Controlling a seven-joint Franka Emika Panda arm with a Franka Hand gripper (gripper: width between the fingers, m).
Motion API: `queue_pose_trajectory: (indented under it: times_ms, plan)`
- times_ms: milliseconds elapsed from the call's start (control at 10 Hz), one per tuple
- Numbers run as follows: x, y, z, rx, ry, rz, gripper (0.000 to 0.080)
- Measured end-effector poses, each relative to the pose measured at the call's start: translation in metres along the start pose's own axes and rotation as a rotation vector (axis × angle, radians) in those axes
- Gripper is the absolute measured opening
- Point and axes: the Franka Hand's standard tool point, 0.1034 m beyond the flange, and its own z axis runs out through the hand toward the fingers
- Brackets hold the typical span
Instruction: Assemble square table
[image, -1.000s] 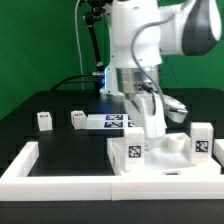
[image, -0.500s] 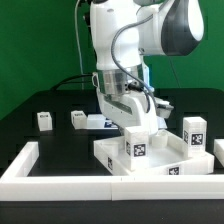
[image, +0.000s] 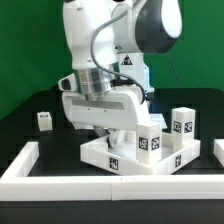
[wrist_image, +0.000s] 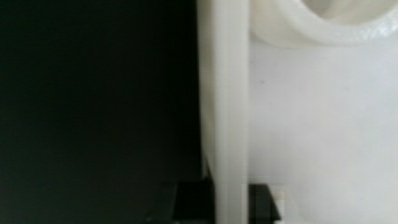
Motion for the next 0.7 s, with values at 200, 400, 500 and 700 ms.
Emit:
queue_pose_trajectory:
  times_ms: [200, 400, 500, 700]
  plan:
    - [0.000, 0.003, 0.001, -0.011, -0.004, -0.126, 0.0059]
    - [0.007, 0.006, 0.001, -0.024, -0.022, -0.347, 0.0059]
    - [0.016, 0.005, 0.000, -0.037, -0.020, -0.469, 0.0059]
    - [0.020, 0.004, -0.002, -0.059, -0.018, -0.632, 0.0059]
